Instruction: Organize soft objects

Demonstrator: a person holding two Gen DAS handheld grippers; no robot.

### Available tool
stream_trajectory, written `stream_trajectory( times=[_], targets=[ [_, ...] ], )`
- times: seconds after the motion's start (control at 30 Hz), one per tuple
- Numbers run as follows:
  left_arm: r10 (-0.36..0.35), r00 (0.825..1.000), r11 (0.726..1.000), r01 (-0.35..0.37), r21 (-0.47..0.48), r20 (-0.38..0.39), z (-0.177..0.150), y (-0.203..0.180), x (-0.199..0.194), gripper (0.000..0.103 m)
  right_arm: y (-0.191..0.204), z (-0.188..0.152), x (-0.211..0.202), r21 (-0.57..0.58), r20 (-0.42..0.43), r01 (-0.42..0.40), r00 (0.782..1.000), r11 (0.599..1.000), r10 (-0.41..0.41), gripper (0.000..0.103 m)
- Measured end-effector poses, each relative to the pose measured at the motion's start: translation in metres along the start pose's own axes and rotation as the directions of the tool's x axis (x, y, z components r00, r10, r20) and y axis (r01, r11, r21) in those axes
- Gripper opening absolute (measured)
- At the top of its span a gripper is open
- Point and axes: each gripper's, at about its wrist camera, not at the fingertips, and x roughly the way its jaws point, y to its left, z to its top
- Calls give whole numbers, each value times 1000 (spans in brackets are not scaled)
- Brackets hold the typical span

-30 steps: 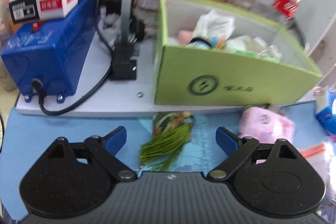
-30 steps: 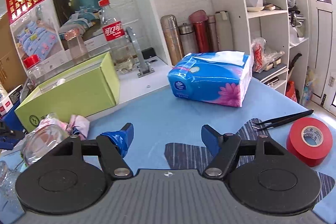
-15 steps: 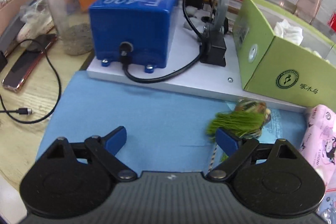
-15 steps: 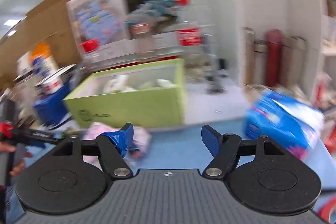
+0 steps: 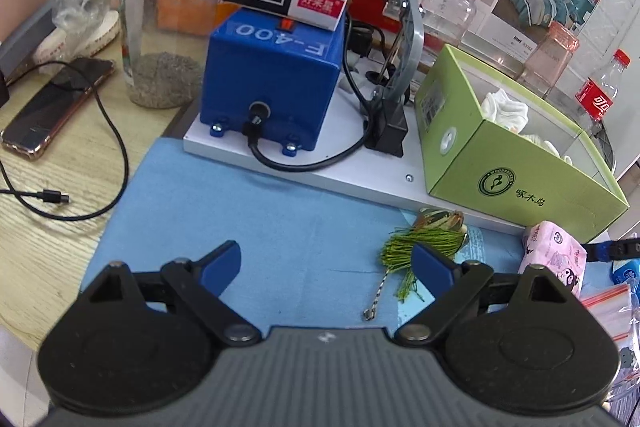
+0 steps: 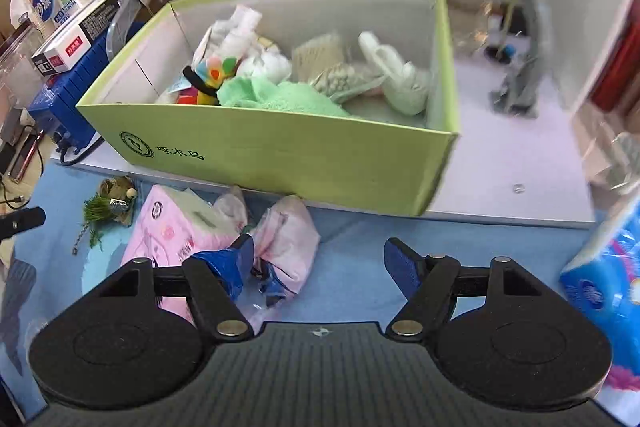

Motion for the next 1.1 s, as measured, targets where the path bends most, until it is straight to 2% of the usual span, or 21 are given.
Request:
stream_trajectory(
  times=[0.1,0.4,0.53,0.6,0.7,0.73,0.77,0.87,0.93,1.0,1.1],
  targets=[
    [-1,1000,1000,1,-2,-19,-2,3,6,93,8,6,10,-21,-28,30,999,999,-31,58],
    [-3,1000,1000,3,-12,-22,-7,8,3,93,-8,15,26,55,-53,5,999,998,-2,59],
    [5,1000,1000,-5,-8,-13,-8,9,0,93,-21,1,17,-31,-51,206,977,978,-207,59],
    [7,1000,1000,-7,-13,-15,-7,8,1,93,-33,-8,6,-30,-30,261,965,965,-262,60],
    [-1,1000,1000,1,-3,-19,-8,3,2,93,-50,-22,-12,-24,7,374,928,927,-374,60],
    [-4,1000,1000,4,3,-20,-8,0,3,93,-55,-26,-18,-4,26,386,922,922,-386,60],
    [-5,1000,1000,5,9,-24,-8,-3,4,93,-57,-28,-26,22,50,366,929,931,-366,60],
    [-2,999,1000,3,19,-32,-8,-11,6,93,-57,-31,-40,80,101,204,972,976,-212,60],
    [-3,999,1000,4,30,-34,-7,-16,6,93,-43,-25,-34,56,98,120,987,991,-126,60],
    [0,999,999,1,48,-33,-8,-21,4,93,-26,-17,-19,9,75,110,991,994,-110,60],
    [10,1000,997,-8,75,-26,-8,-24,-1,93,-21,-13,3,-25,33,135,990,991,-134,60]
  ],
)
